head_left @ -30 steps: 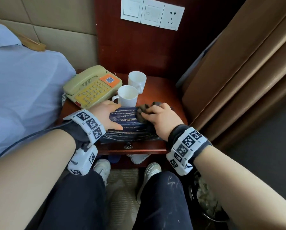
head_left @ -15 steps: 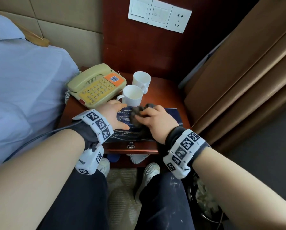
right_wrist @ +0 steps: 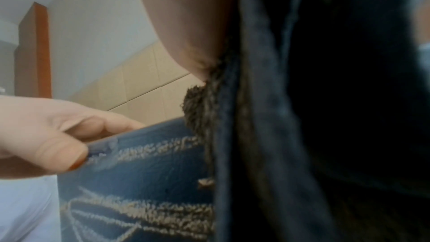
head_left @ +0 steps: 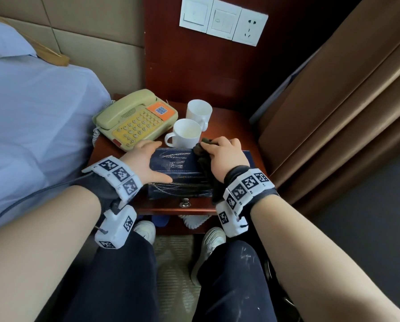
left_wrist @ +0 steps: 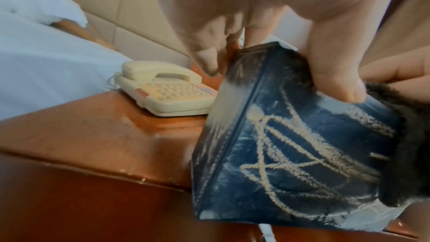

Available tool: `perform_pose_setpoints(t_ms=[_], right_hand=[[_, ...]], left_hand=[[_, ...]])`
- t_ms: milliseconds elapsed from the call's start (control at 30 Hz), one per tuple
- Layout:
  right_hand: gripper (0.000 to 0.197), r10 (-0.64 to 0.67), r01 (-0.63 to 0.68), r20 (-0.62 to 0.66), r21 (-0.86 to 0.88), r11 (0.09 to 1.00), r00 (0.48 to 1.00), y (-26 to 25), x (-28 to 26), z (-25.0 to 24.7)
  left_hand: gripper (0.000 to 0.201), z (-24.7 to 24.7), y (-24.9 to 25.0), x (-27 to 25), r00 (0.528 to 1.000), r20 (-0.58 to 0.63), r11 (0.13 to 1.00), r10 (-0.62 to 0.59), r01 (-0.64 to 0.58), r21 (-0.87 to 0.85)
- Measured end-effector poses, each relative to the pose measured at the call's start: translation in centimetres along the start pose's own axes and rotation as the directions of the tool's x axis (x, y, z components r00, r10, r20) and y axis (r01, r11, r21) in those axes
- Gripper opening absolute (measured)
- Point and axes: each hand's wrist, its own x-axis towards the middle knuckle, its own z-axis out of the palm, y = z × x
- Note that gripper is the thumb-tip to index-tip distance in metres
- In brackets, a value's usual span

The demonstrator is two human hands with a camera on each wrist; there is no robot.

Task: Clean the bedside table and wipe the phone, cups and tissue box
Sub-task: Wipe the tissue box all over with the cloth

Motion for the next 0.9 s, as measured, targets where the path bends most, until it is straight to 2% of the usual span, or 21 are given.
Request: perform_pose_setpoints(t_ms=[100, 167, 200, 267, 300, 333, 367, 433, 467, 500, 533, 600, 667, 733, 767, 800, 900], right_hand=[[0.056, -0.026, 0.026, 0.001, -0.071, 0.997, 1.0, -0.7, -0.4, 0.0], [0.058, -0.157, 0.156, -0.002, -0.105, 0.982, 0.988, -1.8, -1.3, 0.5], [0.058, -0.25, 0.252, 0.029, -0.12, 0.96, 0.968, -2.2, -1.9, 0.7], [0.052, -0.426, 0.439, 0.128, -0.098, 0.893, 0.895, -2.7, -2.8, -0.1], [0.048, -0.472, 0.488, 0.173, -0.067, 0.87, 0.864, -2.6, -2.6, -1.0], [0.047, -0.477, 0.493, 0.194, -0.04, 0.869, 0.857, -2.3, -2.1, -1.9], [0.047, -0.44, 0.452, 0.182, -0.032, 0.891, 0.879, -2.0, -1.2, -2.6], [0.047, -0.262, 0.267, 0.091, -0.043, 0.963, 0.961, -1.7, 0.5, -3.0], [0.046, -0.16, 0.163, 0.057, -0.042, 0.986, 0.985, -2.1, 1.0, -2.6], [0.046, -0.089, 0.092, 0.055, -0.048, 0.995, 0.995, -2.8, 1.1, -2.0], [0.048, -0.069, 0.074, 0.069, -0.078, 0.994, 0.995, -3.6, 0.9, -1.1], [0.055, -0.185, 0.195, 0.079, -0.137, 0.971, 0.979, -5.0, -0.4, 0.3], [0.055, -0.396, 0.404, 0.086, -0.133, 0.905, 0.914, -5.4, -1.6, 0.7], [0.049, -0.513, 0.527, 0.163, -0.051, 0.848, 0.843, -5.1, -2.0, -0.4], [0.047, -0.509, 0.52, 0.194, -0.005, 0.854, 0.838, -4.8, -1.6, -1.1], [0.048, -0.466, 0.471, 0.201, 0.027, 0.882, 0.862, -4.6, -0.9, -1.9], [0.052, -0.277, 0.278, 0.077, 0.002, 0.961, 0.958, -5.8, 1.5, -2.2]], left_hand=[[0.097, 0.1, -0.7, -0.2, 1.0, -0.007, 1.0, -0.019, 0.019, -0.015], [0.094, 0.2, -0.8, -0.2, 1.0, -0.019, 1.0, -0.018, 0.017, -0.015], [0.089, 0.2, -0.8, -0.2, 1.0, -0.026, 0.999, -0.01, 0.009, -0.031], [0.077, 0.4, -0.8, -0.2, 0.999, -0.042, 0.997, 0.008, -0.011, -0.071], [0.078, 0.4, -0.8, -0.2, 0.999, -0.044, 0.997, 0.006, -0.01, -0.082], [0.084, 0.5, -1.0, -0.3, 0.999, -0.047, 0.996, 0.0, -0.004, -0.086], [0.091, 0.6, -1.1, -0.2, 0.999, -0.053, 0.997, -0.01, 0.005, -0.082], [0.099, 0.7, -1.5, 0.0, 0.998, -0.064, 0.996, -0.024, 0.019, -0.09], [0.102, 0.9, -1.7, 0.1, 0.997, -0.066, 0.993, -0.035, 0.027, -0.115], [0.106, 1.1, -1.8, 0.2, 0.997, -0.063, 0.989, -0.045, 0.036, -0.144], [0.11, 1.2, -2.0, 0.4, 0.997, -0.058, 0.985, -0.052, 0.042, -0.17], [0.116, 1.3, -2.3, 0.6, 0.997, -0.043, 0.977, -0.062, 0.052, -0.209], [0.118, 1.4, -2.5, 0.7, 0.998, -0.03, 0.973, -0.061, 0.053, -0.225], [0.119, 1.4, -2.6, 0.7, 0.998, -0.027, 0.974, -0.049, 0.042, -0.221], [0.118, 1.5, -2.6, 0.5, 0.998, -0.035, 0.975, -0.047, 0.038, -0.22], [0.116, 1.7, -2.6, 0.5, 0.997, -0.053, 0.973, -0.051, 0.038, -0.226], [0.118, 2.0, -2.7, 0.4, 0.995, -0.077, 0.96, -0.06, 0.036, -0.278]])
